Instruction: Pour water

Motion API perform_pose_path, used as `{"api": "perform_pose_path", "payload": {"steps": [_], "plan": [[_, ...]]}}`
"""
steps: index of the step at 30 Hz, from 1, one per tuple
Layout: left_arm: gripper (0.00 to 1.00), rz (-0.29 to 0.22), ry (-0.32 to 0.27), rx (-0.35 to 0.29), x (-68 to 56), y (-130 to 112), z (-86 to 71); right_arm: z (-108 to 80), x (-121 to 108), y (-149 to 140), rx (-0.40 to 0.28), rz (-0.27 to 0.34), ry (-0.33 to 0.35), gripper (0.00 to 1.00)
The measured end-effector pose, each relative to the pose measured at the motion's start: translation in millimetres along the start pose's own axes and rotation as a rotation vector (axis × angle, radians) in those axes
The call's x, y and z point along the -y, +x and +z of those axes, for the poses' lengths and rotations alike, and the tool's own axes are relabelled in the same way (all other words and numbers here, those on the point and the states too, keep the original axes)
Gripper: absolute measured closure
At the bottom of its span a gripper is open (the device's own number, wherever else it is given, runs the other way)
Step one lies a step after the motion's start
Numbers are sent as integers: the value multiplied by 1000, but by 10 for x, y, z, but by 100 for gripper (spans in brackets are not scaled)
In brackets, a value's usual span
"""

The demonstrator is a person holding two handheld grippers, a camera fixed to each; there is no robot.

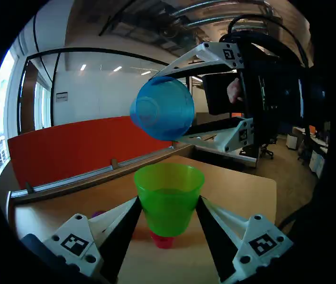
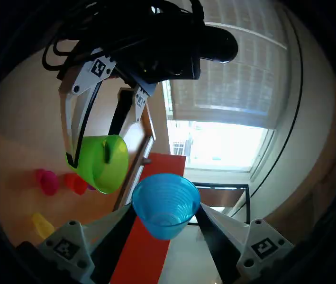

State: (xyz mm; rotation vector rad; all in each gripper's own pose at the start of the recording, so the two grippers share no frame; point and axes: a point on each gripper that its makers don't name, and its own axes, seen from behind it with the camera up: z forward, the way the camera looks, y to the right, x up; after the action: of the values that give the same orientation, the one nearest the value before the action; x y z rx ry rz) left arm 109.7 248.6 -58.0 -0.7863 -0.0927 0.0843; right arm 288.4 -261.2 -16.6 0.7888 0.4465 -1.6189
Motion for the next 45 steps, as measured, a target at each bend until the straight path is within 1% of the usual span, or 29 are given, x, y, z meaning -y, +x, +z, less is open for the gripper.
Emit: {"api": "perform_pose_path", "payload": {"steps": [3,6,9,12,17,24,33,45], "plan": [[20,0,0,1,2,1,-1,16,15,12,-1,23,-1,10],[20,0,0,2,2,0,-3,23,46,26,-1,64,1,11],[20,-1,0,3,0,-6,-7,15,95,33,2,127,4,10],[20,0,1,5,1,-18,-9,1,142,39,3,206,8,10],[20,0,3,10,3,-44,-18,-18,211,27,8,368,9,10],[20,5,4,17,-2,-51,-37,-49,313,-44,32,559,-4,10],[20,-4,11,17,17,-39,-70,-105,395,-249,71,859,-48,10],[20,-12,26,22,71,-72,-120,-160,719,-430,114,1223,-67,10]]}}
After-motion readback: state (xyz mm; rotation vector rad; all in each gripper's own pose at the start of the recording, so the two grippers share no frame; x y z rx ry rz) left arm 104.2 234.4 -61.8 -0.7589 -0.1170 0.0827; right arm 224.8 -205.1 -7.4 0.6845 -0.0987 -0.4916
